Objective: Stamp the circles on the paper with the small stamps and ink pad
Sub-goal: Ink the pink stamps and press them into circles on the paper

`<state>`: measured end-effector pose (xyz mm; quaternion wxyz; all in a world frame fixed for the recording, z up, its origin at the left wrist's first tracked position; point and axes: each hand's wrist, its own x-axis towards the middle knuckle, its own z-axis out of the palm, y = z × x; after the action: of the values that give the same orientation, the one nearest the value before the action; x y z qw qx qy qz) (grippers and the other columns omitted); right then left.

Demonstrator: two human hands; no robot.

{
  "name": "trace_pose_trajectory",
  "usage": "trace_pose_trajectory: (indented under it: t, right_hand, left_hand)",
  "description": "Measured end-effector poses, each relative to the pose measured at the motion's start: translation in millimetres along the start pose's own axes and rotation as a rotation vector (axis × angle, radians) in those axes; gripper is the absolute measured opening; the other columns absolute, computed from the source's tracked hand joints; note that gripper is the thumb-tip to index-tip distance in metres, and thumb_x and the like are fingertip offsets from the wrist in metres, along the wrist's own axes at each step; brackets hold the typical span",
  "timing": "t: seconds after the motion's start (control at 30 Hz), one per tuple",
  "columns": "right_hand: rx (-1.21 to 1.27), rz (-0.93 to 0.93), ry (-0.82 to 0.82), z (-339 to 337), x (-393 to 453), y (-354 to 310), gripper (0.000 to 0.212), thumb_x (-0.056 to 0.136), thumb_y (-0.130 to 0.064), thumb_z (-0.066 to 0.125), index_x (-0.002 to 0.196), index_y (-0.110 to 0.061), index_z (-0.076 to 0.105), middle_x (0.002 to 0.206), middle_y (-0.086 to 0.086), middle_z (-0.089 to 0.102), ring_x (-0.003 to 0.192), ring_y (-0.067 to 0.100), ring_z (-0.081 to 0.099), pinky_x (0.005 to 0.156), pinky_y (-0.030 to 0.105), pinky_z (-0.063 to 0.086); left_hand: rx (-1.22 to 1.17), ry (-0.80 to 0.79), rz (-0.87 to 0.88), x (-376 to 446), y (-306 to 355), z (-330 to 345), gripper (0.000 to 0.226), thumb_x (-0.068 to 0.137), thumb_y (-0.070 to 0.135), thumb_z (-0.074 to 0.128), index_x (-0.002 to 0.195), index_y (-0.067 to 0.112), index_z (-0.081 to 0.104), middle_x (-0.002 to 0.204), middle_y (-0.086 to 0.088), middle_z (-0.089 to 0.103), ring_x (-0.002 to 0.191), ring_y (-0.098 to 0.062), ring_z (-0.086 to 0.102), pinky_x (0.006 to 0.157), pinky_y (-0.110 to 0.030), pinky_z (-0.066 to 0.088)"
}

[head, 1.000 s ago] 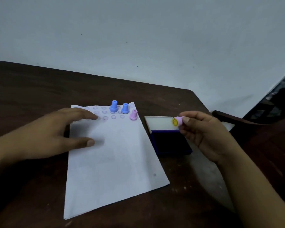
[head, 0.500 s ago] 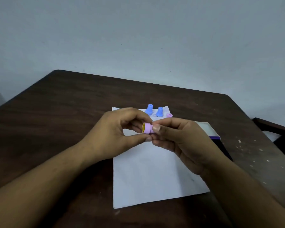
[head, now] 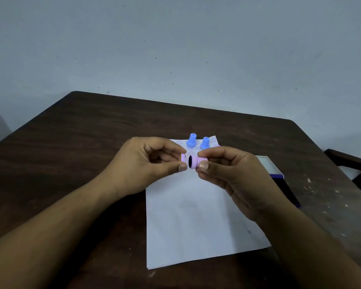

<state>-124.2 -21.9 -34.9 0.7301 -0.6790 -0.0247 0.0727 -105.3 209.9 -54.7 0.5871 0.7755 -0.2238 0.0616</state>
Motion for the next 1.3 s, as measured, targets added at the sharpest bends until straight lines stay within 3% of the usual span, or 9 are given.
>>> trace_pose_trajectory:
  t: [0.23, 0.4, 0.6, 0.73, 0.87, 0.97, 1.07, 1.17, 1.3]
  right_hand:
    - [0.047, -0.074, 0.01, -33.8, -6.4, -7.4, 0.037, 0.07, -0.024, 0.086, 0.105, -0.017, 0.082, 0.11, 0.01, 0.081, 0.1, 0.019, 0.078, 0.081, 0.023, 0.059]
    - [0.1, -0.063, 0.092, -69.2, -15.1, -8.9, 0.03, 0.069, -0.018, 0.081, 0.099, -0.015, 0.084, 0.109, 0.015, 0.081, 0.097, 0.022, 0.079, 0.079, 0.024, 0.061]
    - [-0.041, -0.064, 0.194, -106.4, -23.7, -7.5, 0.038, 0.062, -0.026, 0.085, 0.1, -0.02, 0.084, 0.106, 0.01, 0.082, 0.098, 0.023, 0.079, 0.076, 0.022, 0.061]
    - [-0.211, -0.052, 0.247, -123.8, -25.3, -5.3, 0.044, 0.061, -0.038, 0.087, 0.104, -0.028, 0.083, 0.106, 0.003, 0.082, 0.1, 0.023, 0.078, 0.081, 0.03, 0.063]
    - [-0.456, -0.047, 0.34, -133.9, -23.7, -4.7, 0.038, 0.066, -0.042, 0.089, 0.102, -0.034, 0.08, 0.099, -0.01, 0.082, 0.094, 0.007, 0.076, 0.077, 0.031, 0.062]
    - [-0.614, -0.088, 0.358, -135.5, -21.5, -4.6, 0.033, 0.068, -0.041, 0.092, 0.095, -0.032, 0.077, 0.09, -0.015, 0.08, 0.085, -0.003, 0.074, 0.062, 0.016, 0.058]
    - [-0.814, -0.143, 0.303, -131.9, -16.6, -4.3, 0.023, 0.079, -0.035, 0.089, 0.099, -0.033, 0.079, 0.089, -0.014, 0.08, 0.087, -0.001, 0.073, 0.07, 0.015, 0.058]
    - [-0.933, -0.16, 0.237, -126.6, -12.0, -4.1, 0.026, 0.082, -0.032, 0.087, 0.107, -0.03, 0.078, 0.096, -0.013, 0.079, 0.091, 0.002, 0.073, 0.082, 0.022, 0.06]
    - [-1.022, -0.176, 0.214, -121.4, -8.6, -1.1, 0.027, 0.078, -0.04, 0.09, 0.094, -0.031, 0.07, 0.09, -0.012, 0.077, 0.085, 0.001, 0.073, 0.075, 0.018, 0.058]
  left_hand:
    - [0.667, 0.232, -0.222, 18.6, -26.5, -70.4, 0.024, 0.08, 0.027, 0.086, 0.092, 0.037, 0.068, 0.095, 0.02, 0.069, 0.088, 0.006, 0.066, 0.068, -0.01, 0.046]
    - [0.672, 0.324, -0.422, 24.5, -55.8, -95.7, 0.026, 0.08, 0.039, 0.085, 0.091, 0.037, 0.061, 0.094, 0.016, 0.065, 0.084, -0.001, 0.059, 0.06, -0.02, 0.039]
    - [0.638, 0.219, -0.46, 22.1, -62.8, -103.5, 0.051, 0.081, 0.036, 0.086, 0.126, 0.04, 0.063, 0.095, 0.025, 0.064, 0.09, 0.004, 0.057, 0.088, -0.033, 0.048]
    - [0.702, 0.187, -0.473, 23.9, -56.5, -99.4, 0.057, 0.082, 0.035, 0.084, 0.135, 0.035, 0.061, 0.117, 0.011, 0.069, 0.1, -0.005, 0.059, 0.087, -0.035, 0.048]
    - [0.835, 0.114, -0.255, 21.5, -38.6, -74.4, 0.053, 0.081, 0.042, 0.083, 0.129, 0.043, 0.062, 0.126, 0.011, 0.063, 0.097, 0.0, 0.057, 0.082, -0.031, 0.047]
    - [0.803, -0.141, -0.019, 12.5, -24.0, -41.9, 0.05, 0.077, 0.06, 0.079, 0.123, 0.049, 0.064, 0.122, 0.034, 0.058, 0.11, 0.008, 0.054, 0.089, -0.014, 0.041]
    - [0.687, -0.344, 0.063, 5.8, -21.7, -19.3, 0.055, 0.074, 0.065, 0.075, 0.125, 0.046, 0.068, 0.132, 0.038, 0.056, 0.127, 0.022, 0.043, 0.102, 0.002, 0.029]
    - [0.587, -0.398, 0.075, 6.1, -29.2, -14.6, 0.052, 0.074, 0.058, 0.079, 0.123, 0.043, 0.071, 0.136, 0.034, 0.058, 0.13, 0.019, 0.045, 0.108, -0.002, 0.029]
    - [0.547, -0.417, 0.079, 7.0, -39.1, -17.3, 0.057, 0.069, 0.07, 0.077, 0.121, 0.049, 0.07, 0.139, 0.038, 0.055, 0.134, 0.014, 0.045, 0.113, -0.015, 0.035]
